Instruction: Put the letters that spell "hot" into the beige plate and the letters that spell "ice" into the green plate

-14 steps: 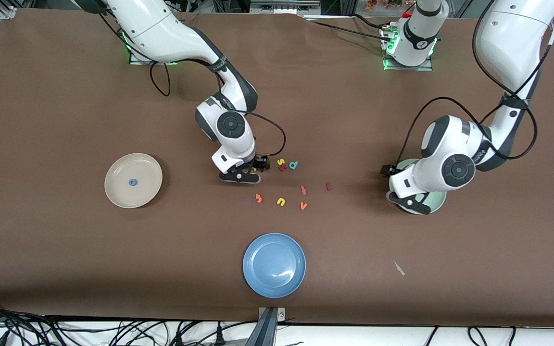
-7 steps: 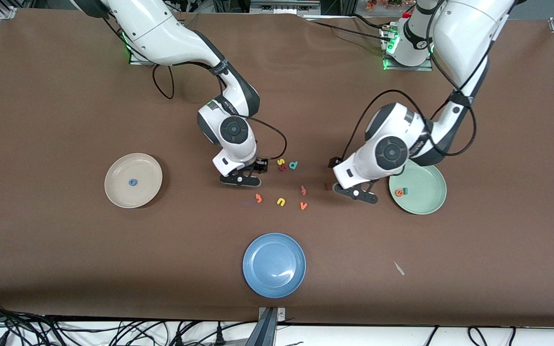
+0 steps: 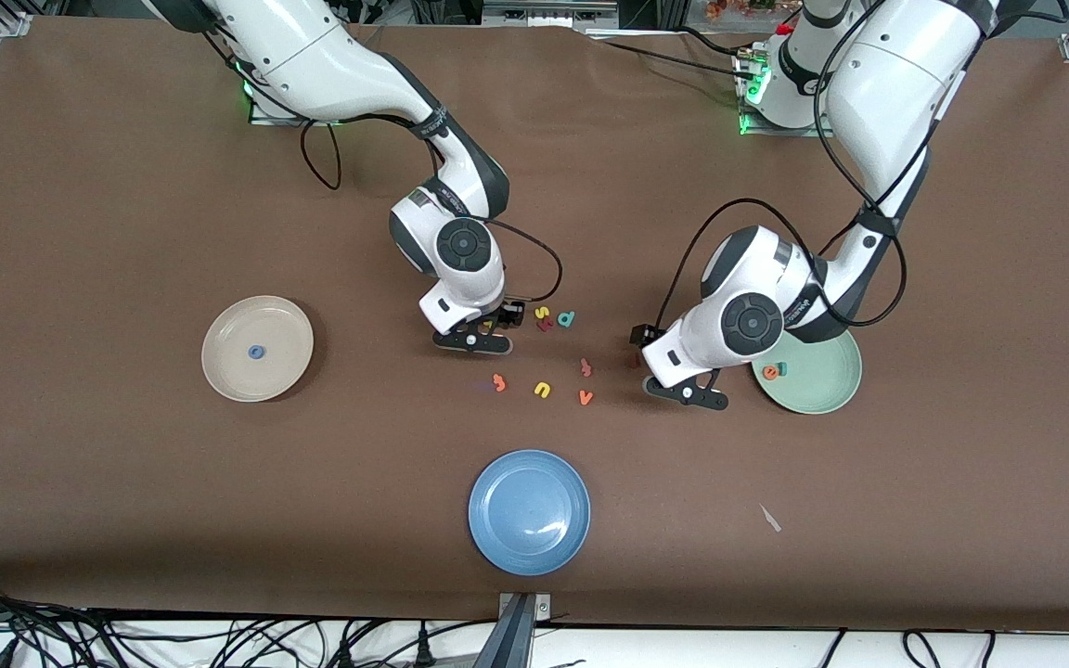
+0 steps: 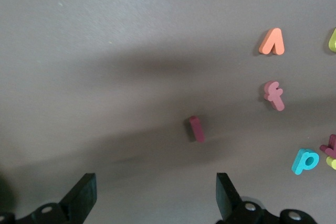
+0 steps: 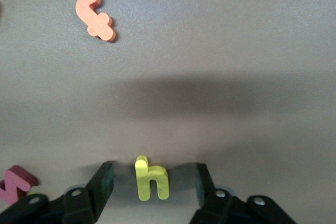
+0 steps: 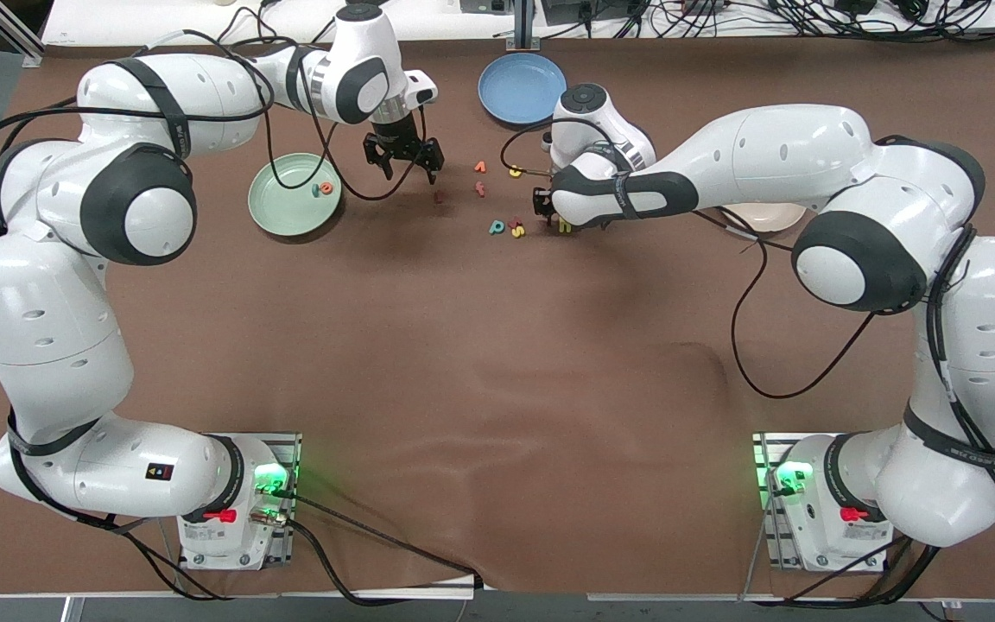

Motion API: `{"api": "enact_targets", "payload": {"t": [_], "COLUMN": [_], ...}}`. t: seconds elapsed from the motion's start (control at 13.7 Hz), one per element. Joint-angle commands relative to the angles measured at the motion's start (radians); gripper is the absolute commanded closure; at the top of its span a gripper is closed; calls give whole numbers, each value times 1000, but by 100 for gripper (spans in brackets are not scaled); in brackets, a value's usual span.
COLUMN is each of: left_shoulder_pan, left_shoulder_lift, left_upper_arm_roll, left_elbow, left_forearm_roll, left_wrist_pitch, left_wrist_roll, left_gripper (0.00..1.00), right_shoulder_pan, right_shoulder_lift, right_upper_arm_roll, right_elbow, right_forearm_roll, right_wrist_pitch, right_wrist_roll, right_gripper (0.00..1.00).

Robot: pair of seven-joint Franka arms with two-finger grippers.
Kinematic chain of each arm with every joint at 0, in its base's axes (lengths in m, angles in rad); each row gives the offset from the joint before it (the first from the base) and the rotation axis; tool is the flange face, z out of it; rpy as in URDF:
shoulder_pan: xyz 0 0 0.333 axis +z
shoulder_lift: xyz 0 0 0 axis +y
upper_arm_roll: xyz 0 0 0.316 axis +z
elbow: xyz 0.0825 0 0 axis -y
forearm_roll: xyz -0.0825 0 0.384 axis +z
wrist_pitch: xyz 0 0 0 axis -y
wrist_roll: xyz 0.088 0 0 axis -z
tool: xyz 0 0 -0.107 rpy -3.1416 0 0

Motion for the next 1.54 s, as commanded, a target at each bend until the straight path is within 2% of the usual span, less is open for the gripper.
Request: {"api": "enact_targets", "payload": {"t": [0.0, 0.29, 0.44, 0.66, 0.95, 1.17, 1.24, 1.46], "left_shoulder_pan": [-70, -78, -88, -92, -88, -87, -85, -73], "left_shoulder_lift": [35, 71, 84, 95, 95, 95, 94, 68], "left_upper_arm_roll": [16, 27, 27, 30, 30, 28, 28, 30], "left_elbow": [28, 26, 17, 14, 9, -6, -6, 2], "left_forearm_roll": [-3, 62, 63, 66, 66, 66, 66, 66], "left_wrist_pitch": [60, 129, 157, 169, 169, 166, 163, 142], "left_wrist_roll": [-110, -133, -162, -167, -173, -172, -172, -169], "left_gripper": [0, 5, 11, 33, 75, 91, 99, 100], "right_shoulder_pan": [4, 1, 2, 2, -2, -2, -2, -4], "right_shoulder_lift": [10, 10, 10, 10, 12, 13, 15, 20], "right_upper_arm_roll": [0, 0, 0, 0, -2, -2, -2, -2], "right_elbow": [35, 49, 47, 46, 41, 41, 41, 41], "right_forearm_roll": [1, 9, 9, 9, 9, 9, 9, 9], "right_wrist_pitch": [-19, -19, -20, -20, -20, -19, -19, -14], "right_wrist_roll": [8, 5, 5, 3, -6, -5, -5, -3], "right_gripper": [50, 57, 58, 58, 58, 58, 58, 64]}}
